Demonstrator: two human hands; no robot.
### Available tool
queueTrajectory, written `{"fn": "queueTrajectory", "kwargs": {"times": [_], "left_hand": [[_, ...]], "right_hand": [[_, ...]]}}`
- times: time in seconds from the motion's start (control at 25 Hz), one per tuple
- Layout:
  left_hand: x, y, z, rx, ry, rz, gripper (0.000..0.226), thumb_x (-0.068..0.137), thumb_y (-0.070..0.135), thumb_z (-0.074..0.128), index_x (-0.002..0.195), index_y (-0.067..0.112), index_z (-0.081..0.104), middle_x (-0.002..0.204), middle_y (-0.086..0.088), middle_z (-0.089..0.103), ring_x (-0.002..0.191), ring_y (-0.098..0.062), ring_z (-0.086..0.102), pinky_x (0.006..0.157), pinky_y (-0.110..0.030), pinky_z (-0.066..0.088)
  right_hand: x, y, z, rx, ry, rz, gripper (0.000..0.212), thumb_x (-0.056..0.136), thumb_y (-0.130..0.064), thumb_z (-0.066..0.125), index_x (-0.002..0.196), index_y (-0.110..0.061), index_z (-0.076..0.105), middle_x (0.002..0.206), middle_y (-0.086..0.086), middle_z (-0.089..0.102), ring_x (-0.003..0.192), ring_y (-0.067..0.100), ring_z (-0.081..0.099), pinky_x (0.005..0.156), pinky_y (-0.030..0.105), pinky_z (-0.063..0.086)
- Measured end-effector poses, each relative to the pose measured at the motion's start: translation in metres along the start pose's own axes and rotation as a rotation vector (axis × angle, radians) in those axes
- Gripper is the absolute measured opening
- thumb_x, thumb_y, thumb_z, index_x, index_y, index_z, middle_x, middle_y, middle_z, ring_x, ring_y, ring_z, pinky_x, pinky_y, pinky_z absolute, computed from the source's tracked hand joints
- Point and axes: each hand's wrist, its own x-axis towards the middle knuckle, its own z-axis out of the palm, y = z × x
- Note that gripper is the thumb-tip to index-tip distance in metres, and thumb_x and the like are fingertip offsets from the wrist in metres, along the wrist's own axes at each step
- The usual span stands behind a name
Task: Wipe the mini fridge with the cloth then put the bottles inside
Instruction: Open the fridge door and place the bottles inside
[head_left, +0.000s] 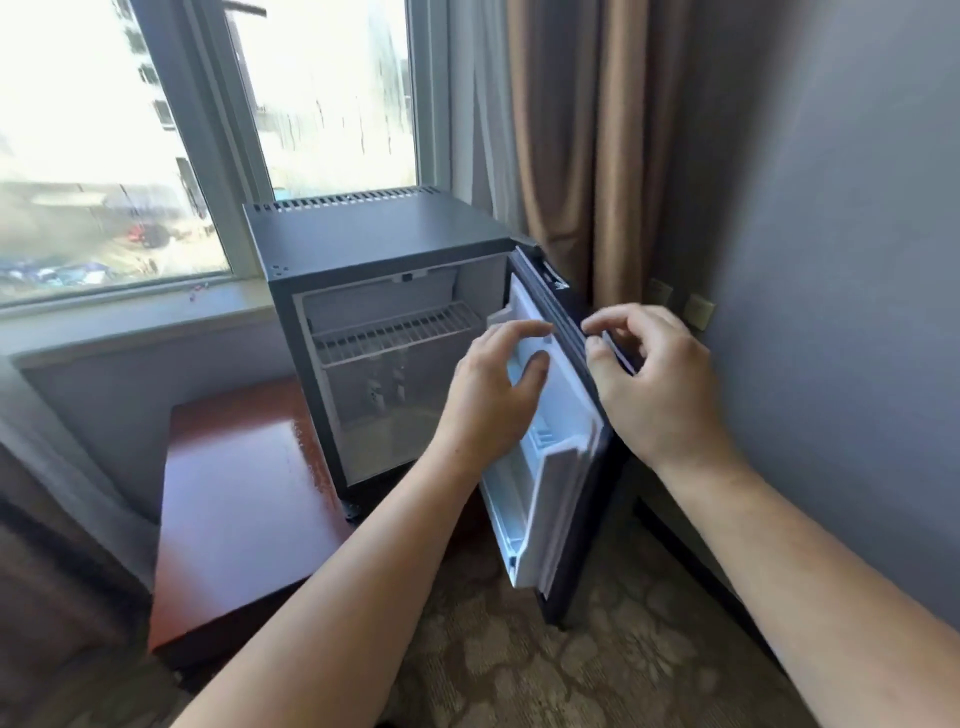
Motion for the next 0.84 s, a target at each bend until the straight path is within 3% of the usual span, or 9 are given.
{"fn": "queueTrajectory", "kwargs": {"times": [0.16, 0.28, 0.44, 0.56, 0.68, 0.84], "left_hand": [[-0.006, 0.062, 0.015, 0.102, -0.258, 0.038, 0.028, 0.102, 0.026, 0.055, 0.127, 0.023, 0.067, 0.13, 0.007, 0.067, 0.125, -0.01, 0.055, 0.1, -0.017, 0.035], [-0.017, 0.071, 0.022, 0.208, -0.42, -0.007, 0.032, 0.105, 0.036, 0.047, 0.13, 0.025, 0.065, 0.13, 0.006, 0.065, 0.126, -0.014, 0.052, 0.103, -0.023, 0.035], [-0.024, 0.063, 0.003, 0.339, -0.323, -0.035, 0.032, 0.105, 0.041, 0.043, 0.112, 0.024, 0.069, 0.115, 0.005, 0.068, 0.114, -0.018, 0.055, 0.097, -0.027, 0.037], [-0.02, 0.041, -0.031, 0.474, -0.218, -0.082, 0.038, 0.101, 0.051, 0.038, 0.098, 0.026, 0.067, 0.103, 0.006, 0.067, 0.107, -0.022, 0.057, 0.096, -0.038, 0.044], [-0.01, 0.015, -0.073, 0.658, -0.194, -0.169, 0.042, 0.098, 0.058, 0.037, 0.109, 0.032, 0.068, 0.11, 0.006, 0.067, 0.112, -0.023, 0.054, 0.099, -0.044, 0.046], [0.01, -0.027, -0.126, 0.898, -0.167, -0.247, 0.029, 0.101, 0.048, 0.046, 0.123, 0.037, 0.061, 0.127, 0.007, 0.065, 0.122, -0.026, 0.051, 0.105, -0.045, 0.04]], "right_hand": [[-0.024, 0.017, -0.042, -0.085, -0.248, 0.239, 0.025, 0.097, -0.021, 0.062, 0.118, -0.021, 0.074, 0.123, 0.004, 0.072, 0.121, 0.022, 0.063, 0.087, 0.013, 0.034], [-0.039, 0.017, -0.049, -0.014, -0.314, 0.298, 0.035, 0.1, -0.024, 0.06, 0.134, -0.022, 0.067, 0.14, 0.002, 0.065, 0.134, 0.021, 0.055, 0.093, 0.012, 0.031], [-0.048, 0.003, -0.032, -0.01, -0.419, 0.244, 0.039, 0.097, -0.025, 0.062, 0.136, -0.027, 0.066, 0.136, 0.006, 0.063, 0.132, 0.023, 0.055, 0.098, 0.016, 0.034], [-0.058, -0.021, 0.0, 0.029, -0.556, 0.129, 0.053, 0.095, -0.023, 0.062, 0.147, -0.032, 0.055, 0.153, 0.004, 0.051, 0.146, 0.02, 0.043, 0.118, 0.023, 0.03], [-0.065, -0.039, 0.03, 0.118, -0.718, 0.033, 0.064, 0.098, -0.02, 0.059, 0.158, -0.031, 0.039, 0.162, -0.004, 0.042, 0.152, 0.012, 0.035, 0.123, 0.022, 0.025], [-0.051, -0.044, 0.061, 0.109, -0.699, 0.02, 0.066, 0.099, -0.018, 0.058, 0.16, -0.026, 0.034, 0.162, -0.004, 0.042, 0.15, 0.011, 0.037, 0.119, 0.016, 0.024]]}}
